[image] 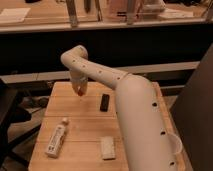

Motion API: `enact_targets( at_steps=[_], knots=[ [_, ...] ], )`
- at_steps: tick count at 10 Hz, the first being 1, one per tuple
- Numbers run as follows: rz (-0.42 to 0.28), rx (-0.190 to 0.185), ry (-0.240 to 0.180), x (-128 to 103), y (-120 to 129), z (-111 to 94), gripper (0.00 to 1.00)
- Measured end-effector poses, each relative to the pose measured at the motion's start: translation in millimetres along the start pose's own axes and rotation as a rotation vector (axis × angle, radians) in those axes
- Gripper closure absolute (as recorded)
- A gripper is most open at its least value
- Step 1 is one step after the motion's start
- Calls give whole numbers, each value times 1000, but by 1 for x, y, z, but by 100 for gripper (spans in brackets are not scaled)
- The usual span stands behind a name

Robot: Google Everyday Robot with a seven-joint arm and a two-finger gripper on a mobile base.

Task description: Place the pepper in the ceramic cup

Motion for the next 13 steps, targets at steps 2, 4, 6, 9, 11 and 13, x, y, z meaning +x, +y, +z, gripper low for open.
enact_targets(
  at_steps=[2, 4, 6, 9, 11, 13],
  knots=[
    [1, -14, -4, -1, 0, 0, 98],
    [-19, -14, -19, -10, -1, -8, 100],
    [-38, 17, -46, -21, 3, -15, 100],
    [-56, 107, -63, -31, 12, -22, 100],
    [-54, 135, -58, -35, 23, -27, 100],
    [-43, 154, -39, -41, 36, -35, 100]
  ],
)
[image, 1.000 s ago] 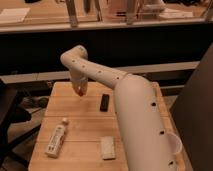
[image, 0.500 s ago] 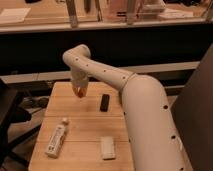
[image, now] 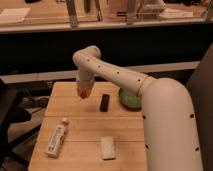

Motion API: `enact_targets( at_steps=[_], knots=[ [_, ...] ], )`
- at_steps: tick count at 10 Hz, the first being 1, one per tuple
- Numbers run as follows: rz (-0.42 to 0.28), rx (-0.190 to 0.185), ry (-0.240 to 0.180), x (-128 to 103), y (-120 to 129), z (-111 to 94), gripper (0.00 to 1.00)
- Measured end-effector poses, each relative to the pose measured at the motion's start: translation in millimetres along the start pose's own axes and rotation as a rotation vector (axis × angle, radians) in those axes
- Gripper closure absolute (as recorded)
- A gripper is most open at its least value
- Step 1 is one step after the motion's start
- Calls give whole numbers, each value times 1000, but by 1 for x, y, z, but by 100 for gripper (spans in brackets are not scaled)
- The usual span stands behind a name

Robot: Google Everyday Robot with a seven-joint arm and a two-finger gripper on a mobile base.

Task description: Place the pepper in the ceramic cup

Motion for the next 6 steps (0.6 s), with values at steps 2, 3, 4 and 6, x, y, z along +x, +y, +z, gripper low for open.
enact_targets(
  at_steps=[2, 3, 4, 6],
  knots=[
    [15, 5, 17, -4, 11, -7, 100],
    [32, 3, 29, -6, 21, -12, 100],
    [43, 1, 35, -9, 28, -15, 100],
    [77, -6, 48, -13, 46, -20, 100]
  ],
)
